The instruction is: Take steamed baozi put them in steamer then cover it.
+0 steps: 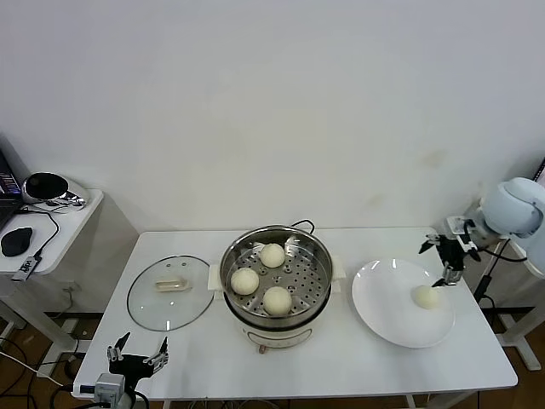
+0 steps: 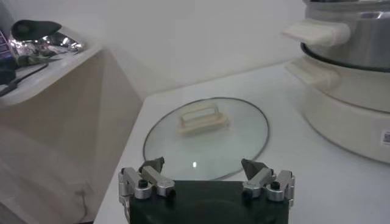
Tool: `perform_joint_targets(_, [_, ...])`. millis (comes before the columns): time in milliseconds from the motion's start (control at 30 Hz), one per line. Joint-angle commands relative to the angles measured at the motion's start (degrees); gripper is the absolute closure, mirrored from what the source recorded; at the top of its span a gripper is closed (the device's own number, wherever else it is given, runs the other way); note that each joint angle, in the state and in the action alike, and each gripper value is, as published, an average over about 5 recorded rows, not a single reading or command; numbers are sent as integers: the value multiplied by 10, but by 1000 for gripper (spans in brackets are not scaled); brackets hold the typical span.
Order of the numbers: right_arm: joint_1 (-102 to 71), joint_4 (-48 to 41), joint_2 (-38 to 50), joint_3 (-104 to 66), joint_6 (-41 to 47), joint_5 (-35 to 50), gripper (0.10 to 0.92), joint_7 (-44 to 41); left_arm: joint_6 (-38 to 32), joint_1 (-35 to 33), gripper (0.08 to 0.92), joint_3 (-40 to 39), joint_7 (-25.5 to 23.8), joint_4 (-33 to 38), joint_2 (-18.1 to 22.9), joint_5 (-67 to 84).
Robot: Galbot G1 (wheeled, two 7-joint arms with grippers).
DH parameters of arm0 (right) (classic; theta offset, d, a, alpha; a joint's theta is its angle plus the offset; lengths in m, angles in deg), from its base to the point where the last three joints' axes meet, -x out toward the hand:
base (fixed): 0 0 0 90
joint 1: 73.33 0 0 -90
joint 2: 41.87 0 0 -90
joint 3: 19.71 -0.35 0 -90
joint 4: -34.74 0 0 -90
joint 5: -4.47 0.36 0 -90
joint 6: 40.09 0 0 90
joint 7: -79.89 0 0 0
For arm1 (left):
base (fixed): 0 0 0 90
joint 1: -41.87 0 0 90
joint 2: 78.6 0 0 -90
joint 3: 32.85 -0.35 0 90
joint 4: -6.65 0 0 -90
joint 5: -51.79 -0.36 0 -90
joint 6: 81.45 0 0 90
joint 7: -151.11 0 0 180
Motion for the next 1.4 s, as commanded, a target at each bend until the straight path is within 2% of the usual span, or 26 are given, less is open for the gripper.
perform_joint_targets(33, [-136,-90,-2,-128,-27,-71,203,16,1,-1,177,3,-2,0,-1,-1])
perform_joint_targets(300, [-162,-139,-37,-150,-47,-106,203,34,1,1,177,1,-2,-7,2,-6])
perform_joint_targets(833, [-178,-190,-114,-153,-57,-122,203,70,0,0,177,5,0,-19,2,-7])
perform_joint_targets(1400, [-176,-220,-142,-147,-68,-134,203,65,-1,4,177,3,0,-25,3,-8])
